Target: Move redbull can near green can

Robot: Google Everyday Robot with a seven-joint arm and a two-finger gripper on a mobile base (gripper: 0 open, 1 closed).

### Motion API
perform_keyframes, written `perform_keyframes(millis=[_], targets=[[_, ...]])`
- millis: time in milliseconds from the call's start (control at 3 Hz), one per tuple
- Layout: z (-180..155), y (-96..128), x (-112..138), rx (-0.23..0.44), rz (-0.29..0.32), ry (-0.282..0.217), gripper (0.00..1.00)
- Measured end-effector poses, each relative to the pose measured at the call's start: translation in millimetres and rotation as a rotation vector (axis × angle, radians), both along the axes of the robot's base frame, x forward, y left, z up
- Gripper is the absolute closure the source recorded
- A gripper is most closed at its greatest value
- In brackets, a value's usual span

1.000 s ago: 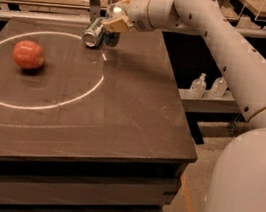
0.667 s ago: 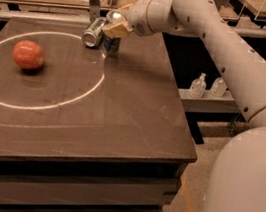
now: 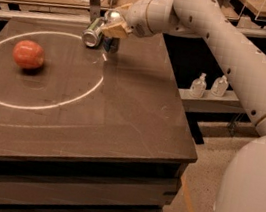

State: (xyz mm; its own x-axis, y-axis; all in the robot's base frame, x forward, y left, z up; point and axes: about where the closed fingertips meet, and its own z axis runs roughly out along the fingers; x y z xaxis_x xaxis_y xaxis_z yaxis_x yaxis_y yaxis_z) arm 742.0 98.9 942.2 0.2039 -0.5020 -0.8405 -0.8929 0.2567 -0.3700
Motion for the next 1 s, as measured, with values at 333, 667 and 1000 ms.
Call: perform_keyframes(millis=[333, 667, 1000], targets=[[-2, 4, -1, 0.0, 0.007, 0.003, 0.0], [6, -6, -2, -0.004, 0.005, -0.002, 0.0], [17, -29, -5, -0.013, -0.007, -0.011, 0.0]])
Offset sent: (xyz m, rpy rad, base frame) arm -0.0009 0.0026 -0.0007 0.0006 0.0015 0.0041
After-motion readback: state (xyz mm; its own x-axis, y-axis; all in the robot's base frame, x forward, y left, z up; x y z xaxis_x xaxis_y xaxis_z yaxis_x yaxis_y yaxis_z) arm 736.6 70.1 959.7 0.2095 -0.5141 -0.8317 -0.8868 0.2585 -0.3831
